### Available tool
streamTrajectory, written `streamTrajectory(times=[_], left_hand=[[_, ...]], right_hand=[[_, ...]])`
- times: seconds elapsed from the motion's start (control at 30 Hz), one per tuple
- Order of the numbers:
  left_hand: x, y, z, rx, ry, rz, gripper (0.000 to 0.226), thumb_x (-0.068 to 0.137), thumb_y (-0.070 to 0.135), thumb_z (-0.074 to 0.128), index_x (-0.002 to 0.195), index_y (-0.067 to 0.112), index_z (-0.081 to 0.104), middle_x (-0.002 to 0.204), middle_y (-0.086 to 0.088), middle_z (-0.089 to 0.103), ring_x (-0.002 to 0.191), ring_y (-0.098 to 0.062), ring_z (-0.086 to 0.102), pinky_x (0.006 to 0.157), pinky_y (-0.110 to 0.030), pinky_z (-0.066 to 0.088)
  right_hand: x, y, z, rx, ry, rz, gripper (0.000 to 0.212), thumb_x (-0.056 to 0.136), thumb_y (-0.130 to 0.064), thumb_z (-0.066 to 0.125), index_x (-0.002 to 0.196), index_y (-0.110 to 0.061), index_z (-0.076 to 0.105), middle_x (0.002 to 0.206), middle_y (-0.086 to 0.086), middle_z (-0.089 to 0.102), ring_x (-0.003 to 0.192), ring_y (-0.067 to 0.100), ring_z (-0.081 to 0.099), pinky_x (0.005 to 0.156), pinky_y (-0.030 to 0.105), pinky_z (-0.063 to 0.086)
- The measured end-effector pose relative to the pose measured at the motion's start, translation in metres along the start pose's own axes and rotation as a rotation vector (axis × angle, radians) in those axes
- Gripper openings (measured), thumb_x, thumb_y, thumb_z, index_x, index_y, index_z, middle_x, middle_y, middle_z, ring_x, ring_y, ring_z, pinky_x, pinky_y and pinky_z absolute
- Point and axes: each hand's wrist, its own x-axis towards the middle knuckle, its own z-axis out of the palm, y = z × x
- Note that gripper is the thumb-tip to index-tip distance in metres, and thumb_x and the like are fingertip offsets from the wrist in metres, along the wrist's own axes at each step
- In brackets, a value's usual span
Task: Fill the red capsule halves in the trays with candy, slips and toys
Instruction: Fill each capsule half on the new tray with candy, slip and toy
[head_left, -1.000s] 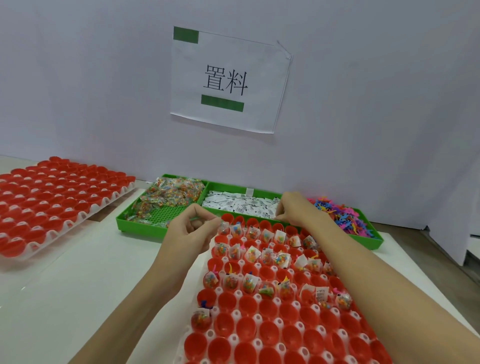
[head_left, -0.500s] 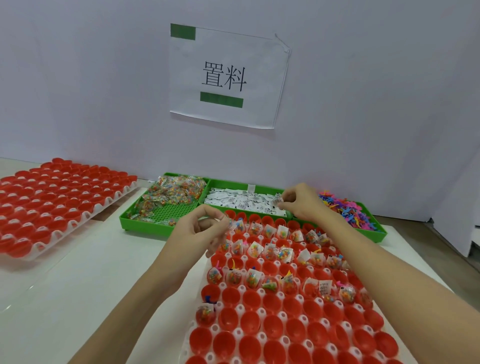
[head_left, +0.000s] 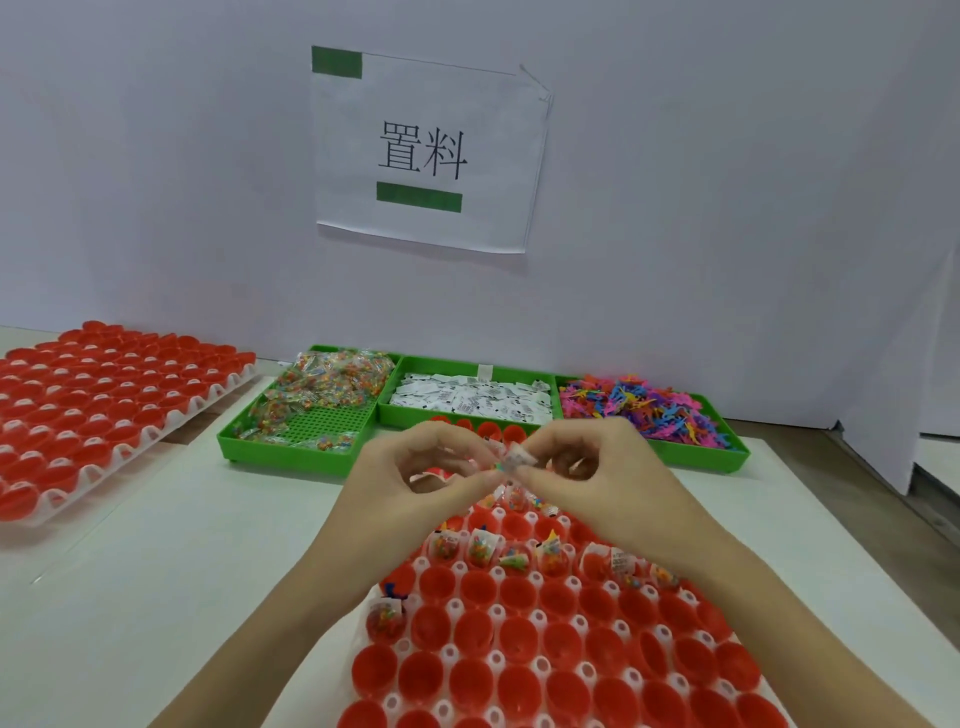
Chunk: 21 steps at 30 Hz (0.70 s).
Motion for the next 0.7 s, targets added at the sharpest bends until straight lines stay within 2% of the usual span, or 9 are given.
streamTrajectory(times=[0.07,0.1,0.2,0.3,0.37,0.43,0.53,0.63,0.7], left_hand=[[-0.003,0.004,0.003,-0.02,-0.011,0.011,0.012,0.079,0.019,0.085,0.087,0.015,0.078,0.1,-0.004,0.076,0.093,-0.018,0.072,0.079,-0.028,0.061],[-0.004,0.006,0.004,-0.02,-0.03,0.013,0.011,0.079,0.017,0.086,0.087,0.015,0.078,0.097,-0.005,0.077,0.092,-0.018,0.073,0.078,-0.026,0.06],[-0.009,0.01,0.009,-0.032,-0.109,-0.013,0.012,0.077,0.014,0.087,0.087,0.014,0.08,0.087,-0.007,0.079,0.084,-0.021,0.077,0.075,-0.022,0.059],[-0.012,0.012,0.014,-0.032,-0.183,-0.041,0.014,0.076,0.015,0.088,0.086,0.016,0.08,0.085,-0.009,0.079,0.081,-0.023,0.077,0.076,-0.026,0.061],[-0.012,0.014,0.014,0.0,-0.261,-0.039,0.018,0.075,0.015,0.09,0.089,0.017,0.079,0.086,-0.01,0.077,0.082,-0.025,0.075,0.078,-0.031,0.062],[-0.012,0.016,0.011,0.042,-0.32,-0.032,0.019,0.075,0.015,0.091,0.09,0.015,0.079,0.087,-0.011,0.076,0.081,-0.024,0.074,0.076,-0.029,0.061],[-0.012,0.019,0.009,0.051,-0.33,-0.029,0.016,0.077,0.015,0.09,0.087,0.015,0.079,0.088,-0.01,0.075,0.08,-0.02,0.073,0.075,-0.024,0.058],[-0.012,0.019,0.011,0.053,-0.295,-0.002,0.014,0.078,0.014,0.088,0.085,0.015,0.076,0.09,-0.008,0.074,0.082,-0.023,0.073,0.078,-0.029,0.059],[-0.011,0.019,0.01,0.013,-0.265,-0.022,0.013,0.078,0.013,0.087,0.084,0.014,0.075,0.092,-0.011,0.074,0.084,-0.027,0.073,0.08,-0.03,0.06]], right_hand=[[-0.017,-0.003,0.002,0.017,-0.001,-0.001,0.009,0.094,-0.033,0.073,0.087,-0.029,0.077,0.074,-0.009,0.068,0.062,0.012,0.058,0.058,0.028,0.05],[-0.025,-0.003,0.003,0.023,0.005,-0.001,0.01,0.095,-0.031,0.07,0.088,-0.029,0.077,0.077,-0.007,0.069,0.066,0.014,0.061,0.06,0.029,0.052],[-0.046,-0.003,0.004,-0.024,0.06,-0.006,0.014,0.097,-0.029,0.067,0.091,-0.035,0.077,0.081,-0.01,0.072,0.076,0.012,0.067,0.064,0.016,0.05],[-0.062,-0.002,0.007,-0.069,0.087,0.013,0.014,0.097,-0.03,0.065,0.092,-0.038,0.076,0.081,-0.012,0.071,0.079,0.014,0.067,0.066,0.019,0.051],[-0.069,-0.002,0.01,-0.074,0.065,0.045,0.014,0.097,-0.03,0.066,0.092,-0.038,0.076,0.081,-0.014,0.07,0.08,0.011,0.066,0.067,0.016,0.048],[-0.073,-0.004,0.01,-0.002,0.017,0.11,0.015,0.097,-0.029,0.066,0.092,-0.038,0.077,0.083,-0.014,0.071,0.082,0.007,0.067,0.07,0.014,0.049],[-0.073,-0.011,0.007,0.121,-0.039,0.185,0.019,0.099,-0.025,0.064,0.093,-0.034,0.08,0.082,-0.01,0.075,0.079,0.005,0.07,0.072,0.014,0.052],[-0.069,-0.017,0.0,0.207,-0.065,0.236,0.023,0.103,-0.022,0.059,0.098,-0.032,0.079,0.08,-0.006,0.076,0.066,0.0,0.066,0.062,0.013,0.048],[-0.06,-0.016,-0.008,0.225,-0.081,0.259,0.023,0.104,-0.019,0.056,0.103,-0.029,0.077,0.086,-0.005,0.078,0.066,0.001,0.066,0.059,0.014,0.049]])
